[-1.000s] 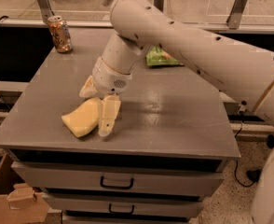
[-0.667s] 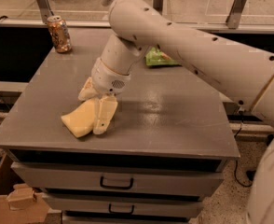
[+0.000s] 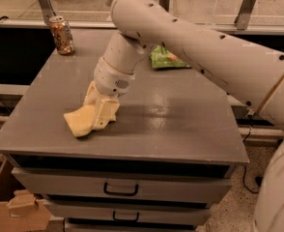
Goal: Move sponge near green rice chip bag
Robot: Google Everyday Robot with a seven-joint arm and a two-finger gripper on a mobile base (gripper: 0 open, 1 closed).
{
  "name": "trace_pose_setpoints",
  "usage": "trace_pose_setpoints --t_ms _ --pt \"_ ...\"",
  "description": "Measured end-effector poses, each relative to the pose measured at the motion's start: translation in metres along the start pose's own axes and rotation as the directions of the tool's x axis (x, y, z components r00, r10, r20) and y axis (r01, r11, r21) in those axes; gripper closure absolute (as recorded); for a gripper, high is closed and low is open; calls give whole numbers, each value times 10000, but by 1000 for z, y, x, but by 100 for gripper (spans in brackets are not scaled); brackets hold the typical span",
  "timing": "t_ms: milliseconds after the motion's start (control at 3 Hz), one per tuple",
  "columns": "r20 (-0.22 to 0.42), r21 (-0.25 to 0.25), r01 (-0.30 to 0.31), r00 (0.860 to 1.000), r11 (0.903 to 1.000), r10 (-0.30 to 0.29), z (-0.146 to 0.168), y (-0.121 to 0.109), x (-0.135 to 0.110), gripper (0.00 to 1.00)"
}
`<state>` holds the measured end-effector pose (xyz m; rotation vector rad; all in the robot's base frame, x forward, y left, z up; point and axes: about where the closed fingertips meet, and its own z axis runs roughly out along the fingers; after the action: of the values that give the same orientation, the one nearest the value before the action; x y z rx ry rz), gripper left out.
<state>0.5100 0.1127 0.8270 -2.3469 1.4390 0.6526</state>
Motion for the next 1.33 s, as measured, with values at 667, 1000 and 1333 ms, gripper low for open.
trace_pose_setpoints --t_ms 667,1000,1333 --pt "567 1848 -147 9984 9827 43 -92 -22 -9 100" --pt "566 1848 -147 9984 9827 43 -92 -22 -9 100" --pt "453 2015 -247 9988 9792 159 -93 -22 -4 100"
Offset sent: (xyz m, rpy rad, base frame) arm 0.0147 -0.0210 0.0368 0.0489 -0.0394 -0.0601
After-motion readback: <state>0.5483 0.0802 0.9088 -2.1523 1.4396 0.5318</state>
